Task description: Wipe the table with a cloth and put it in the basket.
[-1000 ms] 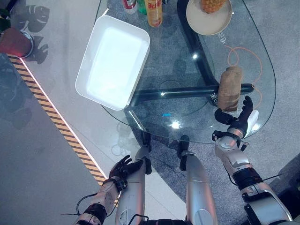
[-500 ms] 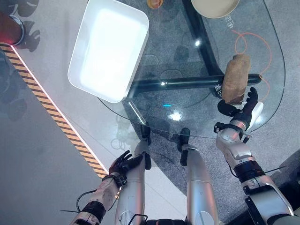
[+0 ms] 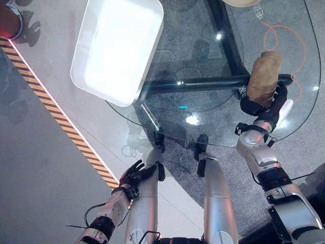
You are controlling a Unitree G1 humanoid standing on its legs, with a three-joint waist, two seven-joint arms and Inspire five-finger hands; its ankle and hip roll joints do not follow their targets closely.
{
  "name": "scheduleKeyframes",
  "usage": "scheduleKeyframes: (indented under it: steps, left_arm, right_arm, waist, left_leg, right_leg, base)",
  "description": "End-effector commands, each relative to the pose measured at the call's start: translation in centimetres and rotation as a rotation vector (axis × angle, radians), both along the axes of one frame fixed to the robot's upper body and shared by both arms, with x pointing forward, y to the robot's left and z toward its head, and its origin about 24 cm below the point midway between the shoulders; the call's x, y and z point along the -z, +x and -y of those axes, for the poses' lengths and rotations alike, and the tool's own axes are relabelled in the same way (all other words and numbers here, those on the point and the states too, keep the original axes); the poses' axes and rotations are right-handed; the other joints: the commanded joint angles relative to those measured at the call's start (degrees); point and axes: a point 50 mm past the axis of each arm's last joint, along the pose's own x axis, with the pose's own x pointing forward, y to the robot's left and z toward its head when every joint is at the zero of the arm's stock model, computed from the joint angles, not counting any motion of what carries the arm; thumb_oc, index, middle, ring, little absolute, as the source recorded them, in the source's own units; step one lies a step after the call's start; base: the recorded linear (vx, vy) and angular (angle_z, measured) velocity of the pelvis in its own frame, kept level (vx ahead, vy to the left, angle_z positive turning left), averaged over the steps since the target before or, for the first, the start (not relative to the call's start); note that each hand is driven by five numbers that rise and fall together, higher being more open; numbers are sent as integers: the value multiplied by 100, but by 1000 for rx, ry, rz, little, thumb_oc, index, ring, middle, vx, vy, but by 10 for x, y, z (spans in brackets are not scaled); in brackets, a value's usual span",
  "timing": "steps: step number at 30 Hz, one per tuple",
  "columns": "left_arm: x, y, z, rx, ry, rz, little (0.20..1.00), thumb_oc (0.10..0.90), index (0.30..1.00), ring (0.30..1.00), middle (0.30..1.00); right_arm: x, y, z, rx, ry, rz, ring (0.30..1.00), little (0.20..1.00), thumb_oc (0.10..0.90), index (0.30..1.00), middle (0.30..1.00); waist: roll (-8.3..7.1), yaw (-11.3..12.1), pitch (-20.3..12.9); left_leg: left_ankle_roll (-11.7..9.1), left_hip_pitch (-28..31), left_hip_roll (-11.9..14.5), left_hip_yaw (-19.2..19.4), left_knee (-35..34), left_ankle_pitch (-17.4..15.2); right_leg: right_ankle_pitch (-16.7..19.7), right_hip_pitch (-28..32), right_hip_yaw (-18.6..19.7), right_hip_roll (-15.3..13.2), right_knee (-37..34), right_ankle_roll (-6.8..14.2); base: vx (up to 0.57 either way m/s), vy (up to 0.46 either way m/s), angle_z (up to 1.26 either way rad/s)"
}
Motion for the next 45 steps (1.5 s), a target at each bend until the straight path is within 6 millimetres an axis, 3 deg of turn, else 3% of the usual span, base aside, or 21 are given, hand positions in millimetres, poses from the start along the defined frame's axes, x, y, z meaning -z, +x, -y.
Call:
scheduleKeyframes:
  steps: [1,9,17,18,19,20,22,29,45]
  left_arm:
    - [32,-43,2,25,26,-167,900,800,900,900,900]
    - [31,-41,2,36,38,-170,900,800,900,900,900]
    - [32,-41,0,34,36,-160,900,800,900,900,900]
    - [31,-39,0,32,34,-156,900,800,900,900,900]
    - [31,-39,0,32,34,-156,900,800,900,900,900]
    - [31,-38,1,37,41,-158,900,800,900,900,900]
    - [31,-38,1,40,47,-162,900,800,900,900,900]
    - [32,-38,-2,39,54,-165,900,800,900,900,900]
    - [31,-38,0,27,37,-148,900,800,900,900,900]
  right_arm:
    - [-37,-10,26,121,-32,154,900,900,800,900,900]
    - [-38,-4,29,110,-32,105,900,900,800,900,900]
    - [-23,1,39,147,-27,-16,900,900,800,900,900]
    - [-20,2,40,145,-26,-39,721,691,591,721,721]
    - [-20,2,40,145,-26,-40,660,620,520,660,660]
    - [-18,3,40,136,-25,-60,385,299,199,385,385]
    - [-17,4,40,130,-27,-66,300,200,100,300,300]
    - [-17,8,41,112,-24,-79,300,200,100,300,300]
    - [-43,9,35,111,-104,15,300,200,100,300,300]
  waist:
    - [11,-80,-87]
    - [36,-38,-87]
    - [76,-1,-87]
    - [83,8,-87]
    - [84,9,-87]
    - [87,17,-87]
    - [90,22,-87]
    - [99,52,-87]
    - [76,83,-87]
  left_leg:
    - [65,-228,-383,180,1254,-1253]
    - [60,-352,-382,148,1258,-1229]
    - [47,-460,-400,121,1236,-1203]
    - [42,-484,-396,118,1235,-1199]
    - [41,-485,-397,117,1235,-1199]
    - [35,-506,-398,111,1245,-1199]
    - [34,-517,-399,110,1250,-1198]
    - [19,-527,-405,104,1238,-1183]
    - [37,-527,-403,100,1232,-1213]
  right_leg:
    - [1049,-31,-42,370,-1272,122]
    - [1071,-153,-51,360,-1272,127]
    - [1109,-263,-77,341,-1299,134]
    - [1112,-284,-81,341,-1302,136]
    - [1112,-285,-82,341,-1302,137]
    - [1116,-306,-87,335,-1296,139]
    - [1117,-316,-90,334,-1293,138]
    - [1125,-315,-119,317,-1308,147]
    - [1105,-344,-117,313,-1274,176]
  base:
    - [5,-3,3]
    - [1,0,1]
    - [0,0,0]
    - [0,0,0]
    - [0,0,0]
    - [0,0,0]
    - [0,0,0]
    - [-1,-1,1]
    - [0,0,0]
